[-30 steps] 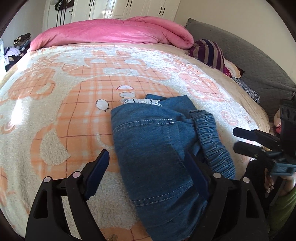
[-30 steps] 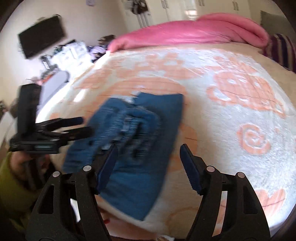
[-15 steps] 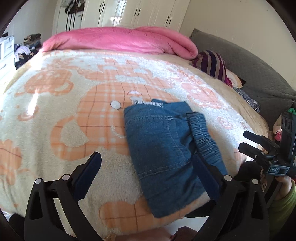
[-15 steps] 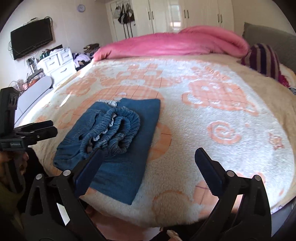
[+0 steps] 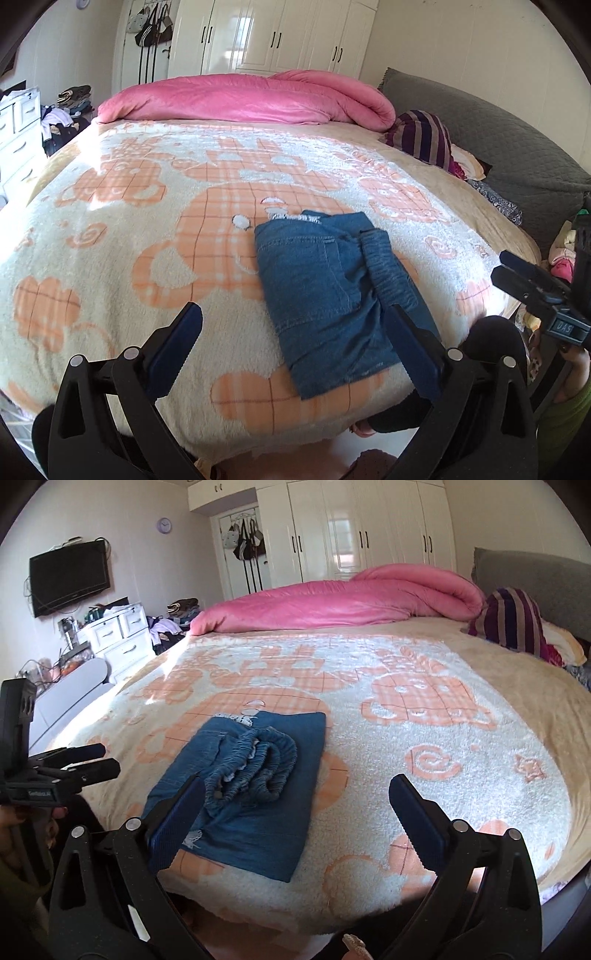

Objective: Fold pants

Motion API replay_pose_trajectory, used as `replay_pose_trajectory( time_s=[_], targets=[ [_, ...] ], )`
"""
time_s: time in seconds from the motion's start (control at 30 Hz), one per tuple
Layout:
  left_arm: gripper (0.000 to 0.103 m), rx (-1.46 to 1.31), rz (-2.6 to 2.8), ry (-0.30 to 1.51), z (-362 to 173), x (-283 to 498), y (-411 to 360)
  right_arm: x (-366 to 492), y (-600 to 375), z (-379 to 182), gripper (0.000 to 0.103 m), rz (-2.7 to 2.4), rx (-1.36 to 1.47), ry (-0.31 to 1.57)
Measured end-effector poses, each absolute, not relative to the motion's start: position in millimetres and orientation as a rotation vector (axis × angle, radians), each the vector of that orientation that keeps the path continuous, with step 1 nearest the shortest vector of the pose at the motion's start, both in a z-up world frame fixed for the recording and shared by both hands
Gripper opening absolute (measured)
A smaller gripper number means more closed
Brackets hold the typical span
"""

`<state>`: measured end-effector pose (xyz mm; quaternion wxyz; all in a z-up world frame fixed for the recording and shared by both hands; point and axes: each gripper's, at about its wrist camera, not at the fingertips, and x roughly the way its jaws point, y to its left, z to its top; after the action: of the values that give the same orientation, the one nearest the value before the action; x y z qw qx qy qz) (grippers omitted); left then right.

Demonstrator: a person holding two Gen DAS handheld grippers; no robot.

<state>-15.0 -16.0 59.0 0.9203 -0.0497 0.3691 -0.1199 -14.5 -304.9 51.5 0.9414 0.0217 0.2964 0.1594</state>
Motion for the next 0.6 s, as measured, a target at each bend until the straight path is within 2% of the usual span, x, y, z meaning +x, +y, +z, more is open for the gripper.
replay_pose_trajectory(
  time_s=[0.37,0.6],
  targets=[
    [0.099,-0.087,-0.193,0.73,55,-41,-15,-38,-294,67,0.094,0.304,0.018,0.515],
    [0.099,-0.084,-0.203,0.727,51,-59,-21,-51,-280,52,0.094,0.331,0.01,0.593]
  ],
)
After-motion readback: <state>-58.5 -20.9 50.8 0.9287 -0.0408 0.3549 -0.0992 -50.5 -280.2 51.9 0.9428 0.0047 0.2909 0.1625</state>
